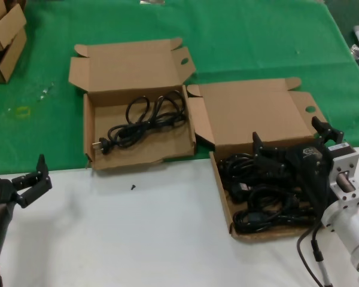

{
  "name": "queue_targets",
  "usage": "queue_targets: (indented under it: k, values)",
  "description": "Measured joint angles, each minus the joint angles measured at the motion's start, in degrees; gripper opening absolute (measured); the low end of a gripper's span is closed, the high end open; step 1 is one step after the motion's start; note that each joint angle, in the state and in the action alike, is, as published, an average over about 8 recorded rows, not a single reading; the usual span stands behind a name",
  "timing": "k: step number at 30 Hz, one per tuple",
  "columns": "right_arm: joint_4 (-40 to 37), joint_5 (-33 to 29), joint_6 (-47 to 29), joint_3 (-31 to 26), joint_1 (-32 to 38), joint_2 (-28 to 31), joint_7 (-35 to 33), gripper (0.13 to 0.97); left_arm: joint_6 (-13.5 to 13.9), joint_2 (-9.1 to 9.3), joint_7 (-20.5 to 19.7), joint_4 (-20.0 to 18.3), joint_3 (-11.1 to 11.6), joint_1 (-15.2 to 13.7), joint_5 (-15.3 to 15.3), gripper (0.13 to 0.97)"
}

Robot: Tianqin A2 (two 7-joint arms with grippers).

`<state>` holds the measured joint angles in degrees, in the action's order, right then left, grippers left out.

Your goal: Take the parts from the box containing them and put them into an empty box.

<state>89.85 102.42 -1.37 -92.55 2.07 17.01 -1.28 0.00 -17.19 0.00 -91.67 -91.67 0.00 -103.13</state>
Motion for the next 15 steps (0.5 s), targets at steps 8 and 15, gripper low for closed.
queue_targets:
  k: [8, 15]
  values:
    - [0.0, 0.0, 0.0, 0.0, 0.0, 0.0, 0.0, 0.966, 0.0, 0.0, 0.0, 0.0, 0.0, 0.0, 0.0, 0.966]
    - [0.0, 0.0, 0.0, 0.0, 0.0, 0.0, 0.0, 0.966, 0.0, 0.0, 0.0, 0.0, 0.0, 0.0, 0.0, 0.966]
